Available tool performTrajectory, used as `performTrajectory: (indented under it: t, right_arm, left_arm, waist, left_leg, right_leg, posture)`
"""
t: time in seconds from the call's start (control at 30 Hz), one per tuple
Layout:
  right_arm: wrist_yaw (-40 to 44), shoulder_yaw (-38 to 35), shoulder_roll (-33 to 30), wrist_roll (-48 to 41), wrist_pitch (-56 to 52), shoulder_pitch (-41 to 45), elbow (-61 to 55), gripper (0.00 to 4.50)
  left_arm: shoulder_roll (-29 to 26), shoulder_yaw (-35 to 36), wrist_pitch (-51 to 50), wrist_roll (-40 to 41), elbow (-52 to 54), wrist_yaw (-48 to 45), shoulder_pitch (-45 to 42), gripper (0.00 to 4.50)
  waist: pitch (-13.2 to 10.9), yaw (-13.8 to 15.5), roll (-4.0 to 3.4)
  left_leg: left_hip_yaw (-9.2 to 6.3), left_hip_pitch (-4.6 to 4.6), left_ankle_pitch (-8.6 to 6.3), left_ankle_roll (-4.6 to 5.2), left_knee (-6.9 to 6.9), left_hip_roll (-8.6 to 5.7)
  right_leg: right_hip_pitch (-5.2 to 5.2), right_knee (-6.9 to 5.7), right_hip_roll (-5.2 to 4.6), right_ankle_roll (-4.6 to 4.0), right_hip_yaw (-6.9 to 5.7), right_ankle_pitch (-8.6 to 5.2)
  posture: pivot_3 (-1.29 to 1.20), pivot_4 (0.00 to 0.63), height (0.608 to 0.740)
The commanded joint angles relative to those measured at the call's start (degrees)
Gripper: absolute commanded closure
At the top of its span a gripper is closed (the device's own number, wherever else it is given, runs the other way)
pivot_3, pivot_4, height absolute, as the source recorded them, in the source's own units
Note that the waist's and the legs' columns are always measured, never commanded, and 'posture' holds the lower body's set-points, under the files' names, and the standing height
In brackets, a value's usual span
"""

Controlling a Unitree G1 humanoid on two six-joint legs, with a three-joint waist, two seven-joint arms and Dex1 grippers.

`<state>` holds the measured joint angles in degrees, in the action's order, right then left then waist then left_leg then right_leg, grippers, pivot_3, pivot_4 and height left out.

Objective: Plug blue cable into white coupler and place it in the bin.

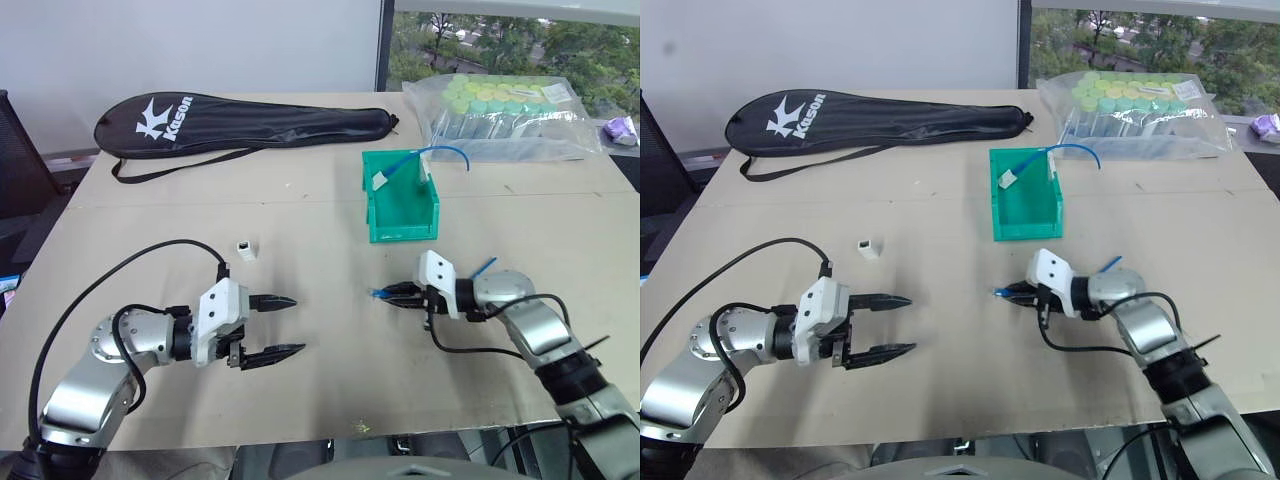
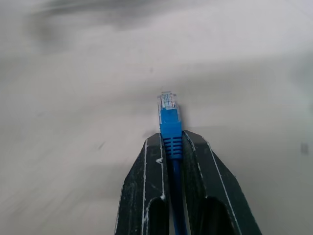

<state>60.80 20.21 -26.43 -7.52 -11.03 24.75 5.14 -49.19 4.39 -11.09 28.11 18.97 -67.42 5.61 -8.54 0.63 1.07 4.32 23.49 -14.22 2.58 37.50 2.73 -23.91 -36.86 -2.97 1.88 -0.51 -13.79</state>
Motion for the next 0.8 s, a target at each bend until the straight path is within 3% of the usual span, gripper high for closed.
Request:
performTrajectory:
  t: [0.03, 0.07, 0.17, 0.27, 0.3, 0.43, 0.57, 0.8]
  right_arm:
    - [1.3, 1.2, 0.4, 1.2, 0.1, 2.0, 1.1, 3.4]
    - [1.5, 1.1, 0.3, 1.1, 0.0, 2.3, 1.1, 3.07]
    - [1.6, -1.7, -0.5, -1.7, -1.1, 1.3, -2.0, 1.51]
    - [0.4, -8.3, -3.0, -6.4, -1.9, -3.6, -8.6, 0.23]
    - [0.2, -10.5, -4.0, -8.2, -2.8, -5.9, -11.2, 0.04]
    - [-2.1, -18.5, -6.4, -15.0, -6.9, -15.7, -20.0, 0.04]
    - [-6.9, -28.2, -5.0, -17.5, -3.1, -29.8, -25.3, 0.04]
    - [-6.1, -33.4, -5.6, -18.9, 1.6, -41.3, -26.5, 0.04]
  left_arm:
    - [1.0, -1.0, 1.5, -1.1, -0.8, -0.3, -2.1, 0.87]
    - [1.5, -1.6, 1.4, -1.7, -1.3, 0.3, -3.0, 0.87]
    - [2.6, -4.3, 0.7, -4.4, -2.5, 1.8, -6.3, 0.87]
    - [4.8, -8.5, -0.8, -8.1, -4.5, 4.1, -11.6, 0.87]
    - [5.9, -10.0, -1.3, -9.2, -5.3, 4.7, -13.8, 0.87]
    - [10.2, -14.8, -2.9, -11.7, -9.7, 5.1, -20.8, 0.87]
    - [13.8, -23.2, -1.7, -18.4, -18.8, 2.5, -29.0, 0.87]
    - [19.0, -27.7, 4.2, -23.1, -34.8, -2.0, -38.5, 0.87]
  waist:
    - [0.0, 0.1, 0.0]
    - [0.0, 0.1, 0.0]
    - [0.0, 0.1, 0.01]
    - [0.0, 0.5, -0.02]
    - [0.0, 0.8, -0.04]
    - [0.0, 0.5, 0.03]
    - [0.0, 0.3, 0.01]
    - [0.0, -0.1, -0.03]
  left_leg:
    - [-0.03, 0.06, 0.0, 0.0, 0.0, 0.0]
    - [-0.05, 0.07, 0.0, 0.0, 0.0, 0.0]
    - [-0.06, 0.14, 0.0, -0.01, 0.05, -0.09]
    - [-0.08, 0.2, 0.01, -0.01, 0.06, -0.14]
    - [-0.07, 0.22, 0.01, 0.0, 0.09, -0.2]
    - [-0.12, 0.24, 0.0, 0.0, 0.22, -0.27]
    - [-0.22, 0.22, 0.0, 0.01, 0.35, -0.26]
    - [-0.23, 0.14, -0.01, 0.02, 0.72, -0.22]
  right_leg:
    - [-0.02, 0.0, 0.0, 0.03, -0.02, 0.02]
    - [-0.02, 0.01, -0.02, 0.05, -0.03, 0.03]
    - [-0.01, 0.01, -0.02, 0.19, -0.1, 0.11]
    - [0.0, 0.01, -0.03, 0.22, -0.16, 0.13]
    - [0.01, 0.0, -0.05, 0.22, -0.22, 0.13]
    - [0.09, 0.0, -0.05, 0.24, -0.26, 0.13]
    - [0.22, -0.04, 0.02, 0.25, -0.38, 0.13]
    - [0.27, -0.29, 0.09, 0.26, -0.21, 0.13]
  posture:
    - [0.0, 0.15, 0.74]
    - [0.0, 0.15, 0.74]
    - [0.0, 0.15, 0.74]
    - [0.0, 0.15, 0.74]
    - [0.0, 0.15, 0.74]
    - [0.0, 0.15, 0.74]
    - [0.0, 0.15, 0.74]
    - [0.0, 0.15, 0.74]
